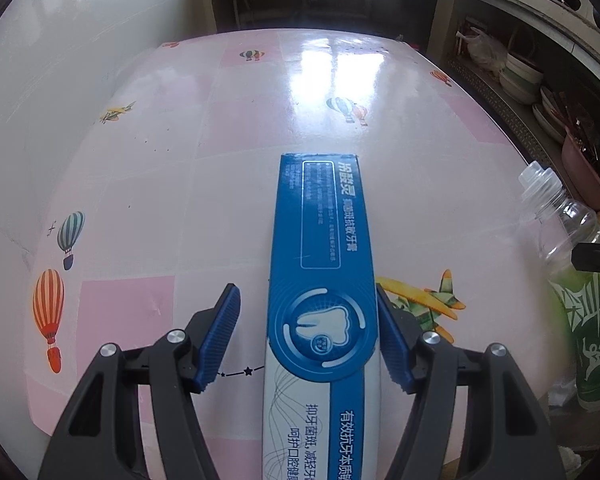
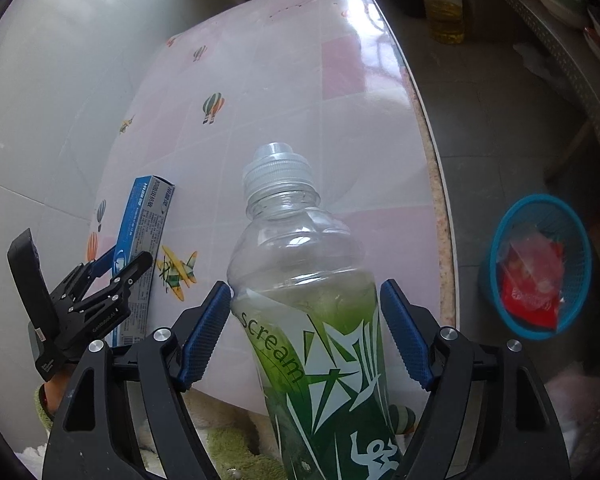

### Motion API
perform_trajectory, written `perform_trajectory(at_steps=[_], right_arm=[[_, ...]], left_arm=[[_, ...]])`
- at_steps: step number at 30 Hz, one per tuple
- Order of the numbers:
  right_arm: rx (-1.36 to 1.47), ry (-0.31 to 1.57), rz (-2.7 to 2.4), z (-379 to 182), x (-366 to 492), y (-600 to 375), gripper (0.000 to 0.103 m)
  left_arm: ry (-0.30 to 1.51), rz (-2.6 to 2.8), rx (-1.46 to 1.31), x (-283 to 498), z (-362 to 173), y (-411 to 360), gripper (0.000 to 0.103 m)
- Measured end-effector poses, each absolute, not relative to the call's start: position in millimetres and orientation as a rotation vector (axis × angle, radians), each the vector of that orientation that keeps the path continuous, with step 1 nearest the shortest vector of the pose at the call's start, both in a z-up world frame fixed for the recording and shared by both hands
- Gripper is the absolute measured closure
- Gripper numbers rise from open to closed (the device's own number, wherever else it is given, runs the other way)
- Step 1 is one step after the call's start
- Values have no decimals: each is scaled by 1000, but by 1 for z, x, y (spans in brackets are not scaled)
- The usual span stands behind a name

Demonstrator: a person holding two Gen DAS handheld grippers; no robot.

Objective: Collect trash
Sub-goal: 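Lift the bottle and box and carry both toward the wastebasket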

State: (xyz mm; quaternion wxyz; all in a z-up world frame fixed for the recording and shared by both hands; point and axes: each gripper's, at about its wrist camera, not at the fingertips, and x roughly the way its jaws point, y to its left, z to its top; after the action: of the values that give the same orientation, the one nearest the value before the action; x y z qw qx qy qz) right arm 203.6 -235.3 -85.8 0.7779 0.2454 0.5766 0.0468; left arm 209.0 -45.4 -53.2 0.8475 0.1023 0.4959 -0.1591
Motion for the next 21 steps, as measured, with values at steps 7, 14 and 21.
perform_trajectory(at_steps=[7,14,21], right_arm=[[510,1262,92,-78,196,-247,32],[522,1273,83,-82,194,-251,34],[536,1259,85,-81,189,-255,35]], left_arm=[[1051,-326,225,212,-57,-49,44],[1052,-325,231,214,-57,-52,48],[1062,-330,222,215,-58,-52,52]])
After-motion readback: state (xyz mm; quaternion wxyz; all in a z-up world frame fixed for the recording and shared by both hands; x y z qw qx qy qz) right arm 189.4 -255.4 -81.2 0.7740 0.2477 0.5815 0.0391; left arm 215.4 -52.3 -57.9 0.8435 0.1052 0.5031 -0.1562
